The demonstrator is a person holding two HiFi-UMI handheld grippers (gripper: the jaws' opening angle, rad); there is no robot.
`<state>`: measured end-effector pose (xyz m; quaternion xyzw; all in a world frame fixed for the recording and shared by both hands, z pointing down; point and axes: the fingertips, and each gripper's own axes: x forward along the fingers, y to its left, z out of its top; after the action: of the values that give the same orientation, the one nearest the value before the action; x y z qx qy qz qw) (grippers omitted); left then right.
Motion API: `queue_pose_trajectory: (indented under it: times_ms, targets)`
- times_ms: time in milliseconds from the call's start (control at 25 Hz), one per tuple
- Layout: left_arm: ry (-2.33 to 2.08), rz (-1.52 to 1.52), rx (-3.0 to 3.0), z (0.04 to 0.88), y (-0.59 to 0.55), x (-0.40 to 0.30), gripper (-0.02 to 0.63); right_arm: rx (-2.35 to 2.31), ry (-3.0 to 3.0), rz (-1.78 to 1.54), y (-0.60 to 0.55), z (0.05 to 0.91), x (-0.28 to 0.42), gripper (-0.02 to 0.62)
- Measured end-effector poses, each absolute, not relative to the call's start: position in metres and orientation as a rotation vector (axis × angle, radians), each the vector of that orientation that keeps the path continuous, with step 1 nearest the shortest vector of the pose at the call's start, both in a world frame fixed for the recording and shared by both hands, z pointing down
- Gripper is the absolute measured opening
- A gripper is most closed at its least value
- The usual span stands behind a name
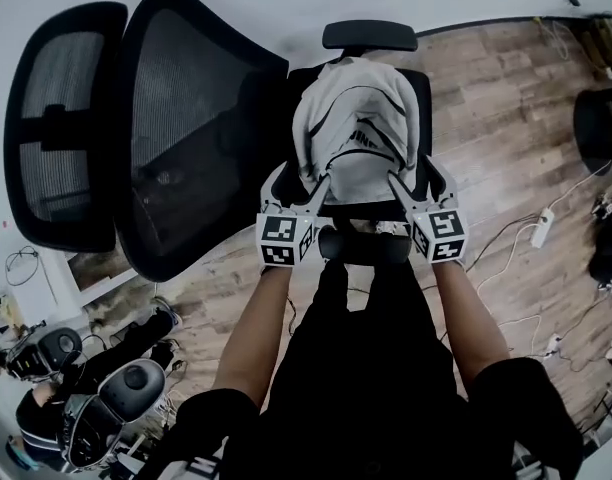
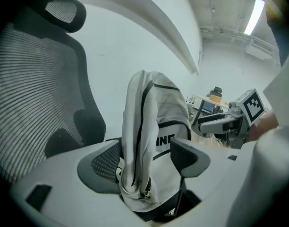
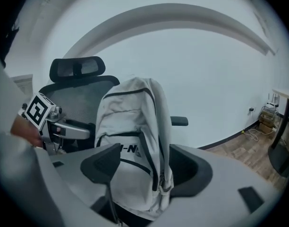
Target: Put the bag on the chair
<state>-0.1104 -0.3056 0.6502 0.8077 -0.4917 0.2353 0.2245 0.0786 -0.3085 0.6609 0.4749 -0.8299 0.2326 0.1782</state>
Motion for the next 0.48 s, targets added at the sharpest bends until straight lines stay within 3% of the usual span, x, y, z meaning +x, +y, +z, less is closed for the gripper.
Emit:
queue_pose_trajectory:
  times_ms: [160, 280, 360, 480]
  targets:
    - [-1.319, 0.615, 2.309, 0.618, -0.295, -0.101, 0.327, 1.327, -2.396, 0.618, -0.294, 0.623, 0.066, 0.313]
    - [-1.328, 0.589, 2.368, 0.593, -0.29, -0.098, 0.278, 1.342, -2.407, 0.572, -0.287, 0.601, 0.061, 0.308]
    - [-1.356, 0.565, 2.398, 0.576, -0.29, -0.101, 0.229, 1.334, -2.419, 0.54, -0.283, 0.589, 0.057, 0.245]
    - [-1.419, 0.546, 2.426, 0.55, -0.288, -0.109, 0.103, 1.326, -2.432, 0.478, -0.276, 0.568, 0.05, 0.076]
